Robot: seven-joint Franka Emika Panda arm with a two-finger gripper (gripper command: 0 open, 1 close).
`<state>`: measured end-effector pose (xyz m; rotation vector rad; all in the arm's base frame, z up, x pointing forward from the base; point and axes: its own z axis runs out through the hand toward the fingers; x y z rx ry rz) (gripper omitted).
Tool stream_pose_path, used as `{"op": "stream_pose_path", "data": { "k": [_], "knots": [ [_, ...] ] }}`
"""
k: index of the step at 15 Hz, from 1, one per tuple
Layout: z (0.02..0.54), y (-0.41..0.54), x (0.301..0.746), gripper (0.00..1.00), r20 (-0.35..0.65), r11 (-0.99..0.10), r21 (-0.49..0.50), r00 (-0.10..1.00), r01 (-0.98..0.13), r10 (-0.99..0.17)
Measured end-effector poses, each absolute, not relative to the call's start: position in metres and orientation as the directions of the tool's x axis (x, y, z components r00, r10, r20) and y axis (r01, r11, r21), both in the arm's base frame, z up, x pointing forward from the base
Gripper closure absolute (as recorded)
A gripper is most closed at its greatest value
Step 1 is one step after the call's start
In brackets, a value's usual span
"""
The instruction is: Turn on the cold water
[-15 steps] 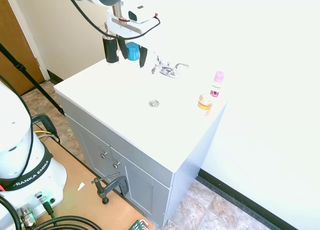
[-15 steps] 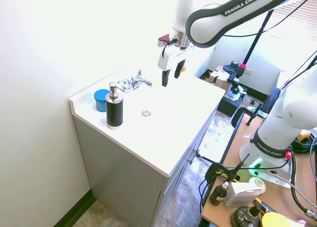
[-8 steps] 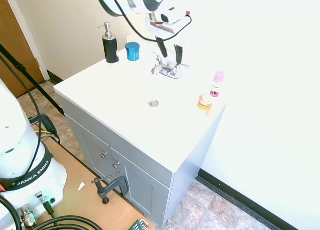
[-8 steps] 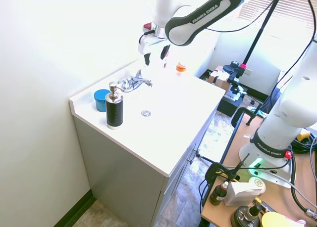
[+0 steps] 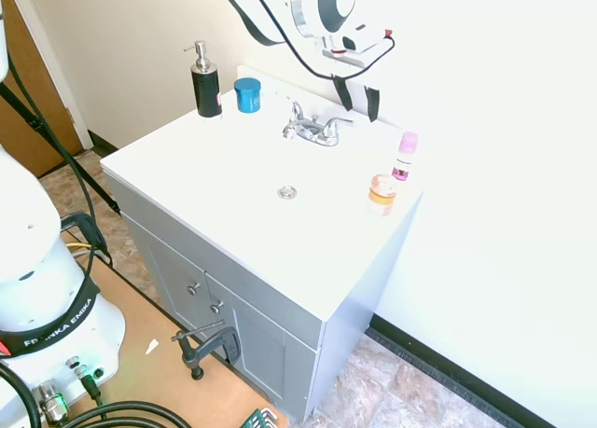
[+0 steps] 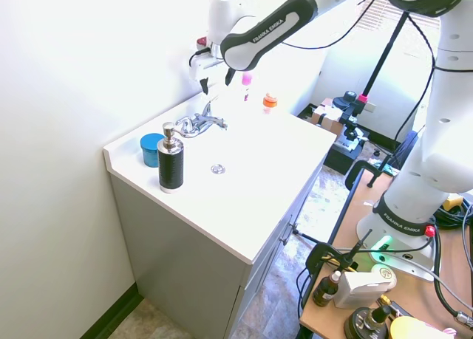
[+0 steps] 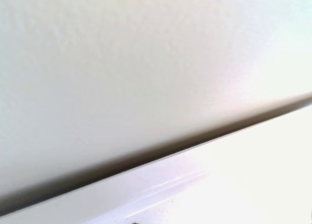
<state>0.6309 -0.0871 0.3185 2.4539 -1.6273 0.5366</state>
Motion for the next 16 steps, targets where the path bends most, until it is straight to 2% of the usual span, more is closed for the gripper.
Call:
{"op": "stream_pose_path", "data": {
  "k": [10, 16],
  "knots": [
    [0.301, -0.091, 0.606, 0.00, 0.354, -0.388, -0.016, 0.357, -0.922, -0.864],
    [0.306, -0.082, 0.570, 0.00, 0.328, -0.389, -0.002, 0.367, -0.921, -0.870]
  ]
}}
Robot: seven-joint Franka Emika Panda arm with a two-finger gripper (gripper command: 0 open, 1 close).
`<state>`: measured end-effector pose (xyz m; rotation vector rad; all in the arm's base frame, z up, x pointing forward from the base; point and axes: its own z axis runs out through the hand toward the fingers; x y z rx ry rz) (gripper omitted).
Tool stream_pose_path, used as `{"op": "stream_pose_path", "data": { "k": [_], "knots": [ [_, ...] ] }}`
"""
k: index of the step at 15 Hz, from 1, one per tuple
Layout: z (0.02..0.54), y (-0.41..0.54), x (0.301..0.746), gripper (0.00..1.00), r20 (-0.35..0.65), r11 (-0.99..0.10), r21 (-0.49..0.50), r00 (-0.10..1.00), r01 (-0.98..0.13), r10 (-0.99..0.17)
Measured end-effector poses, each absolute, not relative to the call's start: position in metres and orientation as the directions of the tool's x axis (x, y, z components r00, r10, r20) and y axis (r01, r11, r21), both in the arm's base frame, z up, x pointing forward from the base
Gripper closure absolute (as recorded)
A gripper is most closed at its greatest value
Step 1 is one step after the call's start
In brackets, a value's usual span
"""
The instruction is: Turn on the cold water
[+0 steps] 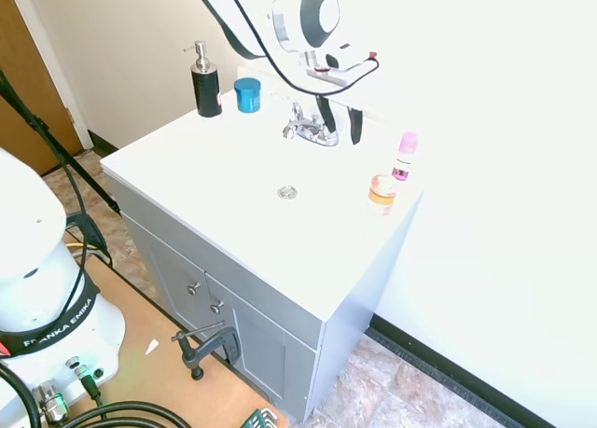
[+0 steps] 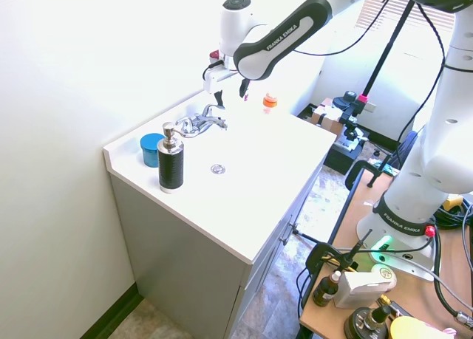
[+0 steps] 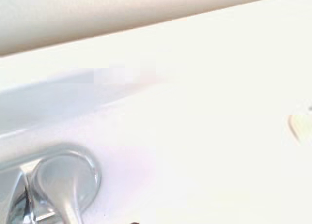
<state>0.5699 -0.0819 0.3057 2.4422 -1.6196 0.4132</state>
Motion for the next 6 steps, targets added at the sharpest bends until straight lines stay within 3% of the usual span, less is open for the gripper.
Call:
{"op": "stream_pose_path", "data": {
  "k": [6],
  "knots": [
    [0.329, -0.037, 0.523, 0.00, 0.245, -0.431, -0.034, 0.411, -0.902, -0.878]
  ]
}}
